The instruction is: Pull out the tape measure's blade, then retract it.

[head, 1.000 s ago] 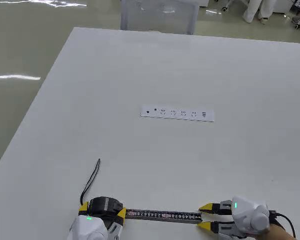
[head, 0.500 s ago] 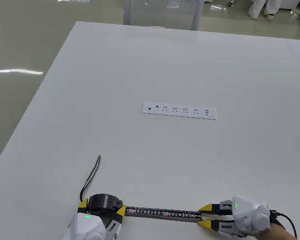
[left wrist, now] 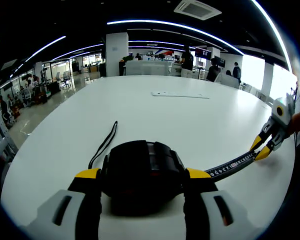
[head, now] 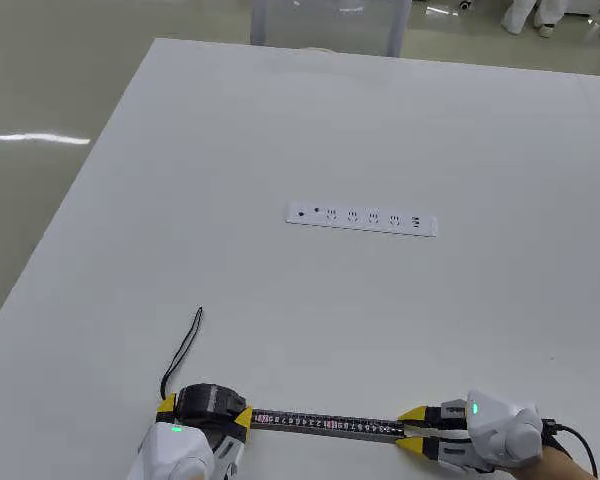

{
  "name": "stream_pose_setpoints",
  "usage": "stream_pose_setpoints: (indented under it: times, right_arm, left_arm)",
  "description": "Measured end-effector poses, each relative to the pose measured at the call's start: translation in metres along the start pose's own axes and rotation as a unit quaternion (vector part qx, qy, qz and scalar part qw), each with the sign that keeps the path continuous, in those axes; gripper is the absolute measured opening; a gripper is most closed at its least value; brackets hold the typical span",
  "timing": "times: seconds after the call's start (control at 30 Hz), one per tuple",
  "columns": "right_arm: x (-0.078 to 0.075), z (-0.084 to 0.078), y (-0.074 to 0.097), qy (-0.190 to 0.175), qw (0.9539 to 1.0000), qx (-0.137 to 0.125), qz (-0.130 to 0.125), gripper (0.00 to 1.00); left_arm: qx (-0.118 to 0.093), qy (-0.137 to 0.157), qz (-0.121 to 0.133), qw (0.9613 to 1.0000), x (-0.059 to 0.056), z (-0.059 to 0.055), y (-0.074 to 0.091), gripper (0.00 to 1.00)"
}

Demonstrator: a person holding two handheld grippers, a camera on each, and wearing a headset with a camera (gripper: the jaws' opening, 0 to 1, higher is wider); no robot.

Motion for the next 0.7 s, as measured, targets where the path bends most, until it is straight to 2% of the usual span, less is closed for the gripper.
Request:
stream_pose_setpoints:
  times: [0.1,0.17,0.2,0.3,0.7]
  right_arm:
    - [0.0012,-0.0006,-0.0001,-0.001,1.0000,0.000,0.001,0.13]
    - [0.0021,0.0002,0.0002,-0.002,1.0000,0.000,0.000,0.13]
    - [0.0024,0.0003,0.0003,-0.001,1.0000,0.000,0.000,0.13]
    - [0.0022,-0.0010,-0.0001,-0.002,1.0000,-0.002,0.000,0.14]
    - [0.0037,-0.0002,-0.0005,0.014,0.9999,-0.001,0.002,0.15]
  left_arm:
    - [-0.002,0.008,0.004,1.0000,-0.0004,-0.0003,-0.0009,0.65]
    - [-0.009,0.030,0.004,0.9995,0.0000,0.0013,-0.0011,0.66]
    - [-0.008,0.032,0.005,0.9994,0.0010,0.0019,-0.0009,0.66]
    - [-0.008,0.024,0.004,0.9997,0.0003,0.0033,-0.0015,0.66]
    - [-0.007,0.024,0.006,0.9997,0.0000,0.0029,-0.0021,0.66]
Point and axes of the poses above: the centre of the closed fingertips' face, and the gripper's own axes: y roughly backward along the fingers, x roughly to its left, z roughly out of its top, the point moved 5 cm from there along y, roughly backward along the fingers, and after that the axes turned 4 degrees about x, right-handed, at the moved point
